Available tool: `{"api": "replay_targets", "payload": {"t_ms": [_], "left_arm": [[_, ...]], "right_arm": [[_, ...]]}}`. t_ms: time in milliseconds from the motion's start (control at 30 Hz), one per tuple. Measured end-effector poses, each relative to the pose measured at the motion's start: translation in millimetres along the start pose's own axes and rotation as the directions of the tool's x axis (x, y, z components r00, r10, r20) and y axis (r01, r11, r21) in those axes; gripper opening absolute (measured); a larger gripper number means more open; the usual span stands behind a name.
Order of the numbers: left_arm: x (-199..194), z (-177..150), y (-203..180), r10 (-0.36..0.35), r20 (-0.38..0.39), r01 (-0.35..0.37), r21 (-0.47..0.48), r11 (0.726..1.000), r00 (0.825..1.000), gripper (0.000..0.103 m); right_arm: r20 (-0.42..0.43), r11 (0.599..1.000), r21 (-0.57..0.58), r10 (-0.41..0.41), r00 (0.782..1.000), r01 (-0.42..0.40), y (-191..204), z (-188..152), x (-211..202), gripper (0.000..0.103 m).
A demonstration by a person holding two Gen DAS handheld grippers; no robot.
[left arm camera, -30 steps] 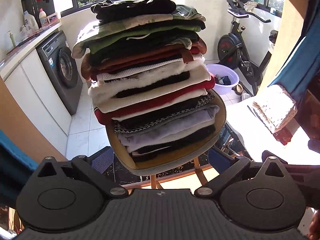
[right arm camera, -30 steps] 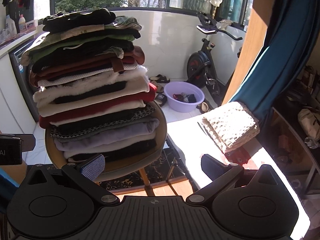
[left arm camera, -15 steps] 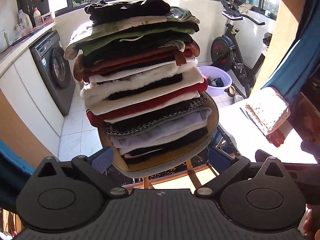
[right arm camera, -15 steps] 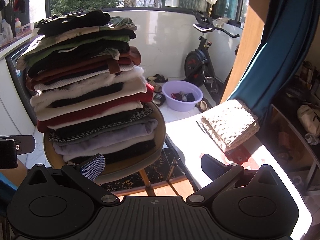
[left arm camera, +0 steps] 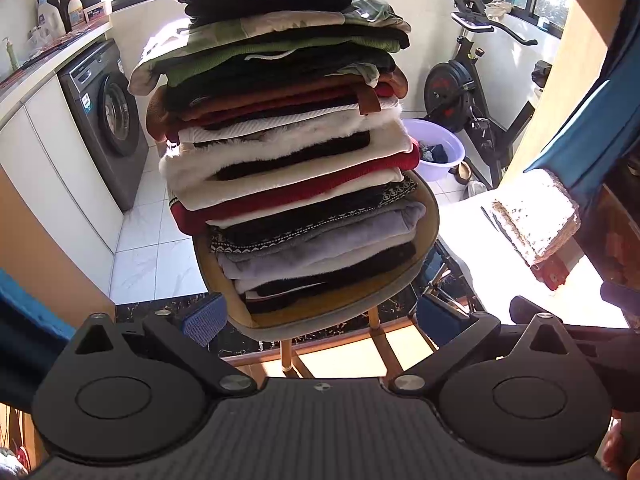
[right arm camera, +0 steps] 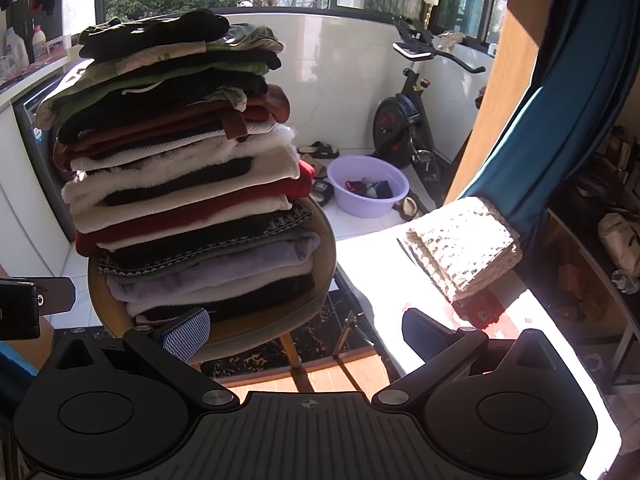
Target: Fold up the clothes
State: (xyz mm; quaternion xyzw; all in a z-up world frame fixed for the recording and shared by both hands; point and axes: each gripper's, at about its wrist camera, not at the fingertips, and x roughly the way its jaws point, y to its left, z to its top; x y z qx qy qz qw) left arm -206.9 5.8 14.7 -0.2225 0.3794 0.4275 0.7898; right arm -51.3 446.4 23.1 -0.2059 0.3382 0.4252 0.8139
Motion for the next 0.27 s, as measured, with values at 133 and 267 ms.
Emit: {"api": "replay_targets", "payload": {"t_ms": [133, 267], "left_arm": [[-0.8, 0.0, 2.7, -0.002, 0.003, 0.002, -0.006, 1.000, 1.000, 0.103], [-1.5, 0.1, 4.0, -0.004, 0.006, 0.004, -0.009, 1.000, 1.000, 0.103]], "right_arm": [[0.000, 1.000, -0.007, 0.002, 1.000, -0.002, 2.8, 0.2, -0.9, 0.102], [-0.001, 1.000, -0.011, 0.002, 1.000, -0.002, 4.6, -0.2, -1.7, 0.102]]}}
